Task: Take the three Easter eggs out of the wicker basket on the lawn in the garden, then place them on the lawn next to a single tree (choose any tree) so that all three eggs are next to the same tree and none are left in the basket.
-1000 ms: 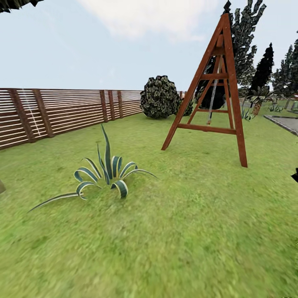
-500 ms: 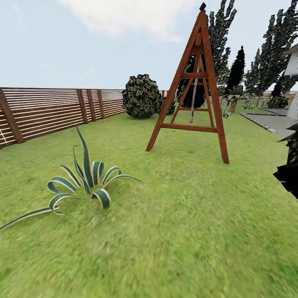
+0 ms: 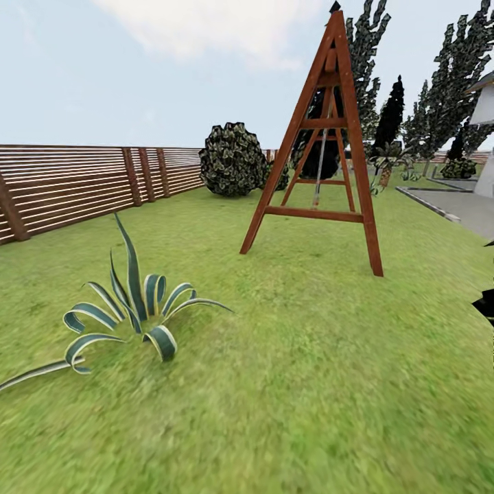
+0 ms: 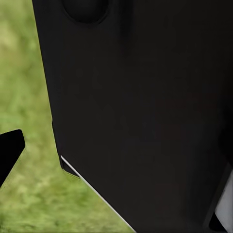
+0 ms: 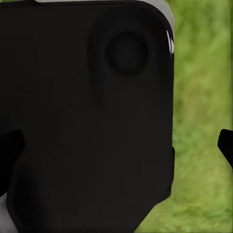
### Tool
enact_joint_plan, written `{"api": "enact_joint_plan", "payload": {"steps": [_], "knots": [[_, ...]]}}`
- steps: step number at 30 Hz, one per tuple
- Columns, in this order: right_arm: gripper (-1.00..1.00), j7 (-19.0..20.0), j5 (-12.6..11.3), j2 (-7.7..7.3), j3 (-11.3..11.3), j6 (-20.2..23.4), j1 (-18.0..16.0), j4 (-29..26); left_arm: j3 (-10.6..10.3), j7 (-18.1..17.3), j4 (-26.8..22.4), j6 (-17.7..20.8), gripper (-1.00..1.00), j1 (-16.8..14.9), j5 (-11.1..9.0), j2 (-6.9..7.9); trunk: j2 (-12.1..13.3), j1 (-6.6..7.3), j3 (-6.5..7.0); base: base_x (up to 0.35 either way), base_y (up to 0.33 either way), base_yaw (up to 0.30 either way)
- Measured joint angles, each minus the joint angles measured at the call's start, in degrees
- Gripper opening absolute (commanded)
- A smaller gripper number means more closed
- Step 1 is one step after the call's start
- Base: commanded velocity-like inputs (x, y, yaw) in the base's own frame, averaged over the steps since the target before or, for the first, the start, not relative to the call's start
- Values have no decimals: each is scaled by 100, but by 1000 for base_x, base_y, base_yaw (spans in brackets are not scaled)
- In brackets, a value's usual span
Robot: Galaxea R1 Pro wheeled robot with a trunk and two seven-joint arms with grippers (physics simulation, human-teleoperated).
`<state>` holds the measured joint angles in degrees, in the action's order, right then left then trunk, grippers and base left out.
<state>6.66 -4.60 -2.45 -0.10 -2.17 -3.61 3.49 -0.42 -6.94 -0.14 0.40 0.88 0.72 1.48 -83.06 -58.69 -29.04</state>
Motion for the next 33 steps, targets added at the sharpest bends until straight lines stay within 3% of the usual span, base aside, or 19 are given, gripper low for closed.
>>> {"api": "enact_joint_plan", "payload": {"steps": [23,33], "knots": [[100,0,6,0,0,2,0,0,0,0,0,0,100,-1,0,0,0,0,-164,341,0,-191],[100,0,2,0,0,2,-1,1,0,0,-1,0,100,0,0,0,0,0,-181,340,0,-35]]}}
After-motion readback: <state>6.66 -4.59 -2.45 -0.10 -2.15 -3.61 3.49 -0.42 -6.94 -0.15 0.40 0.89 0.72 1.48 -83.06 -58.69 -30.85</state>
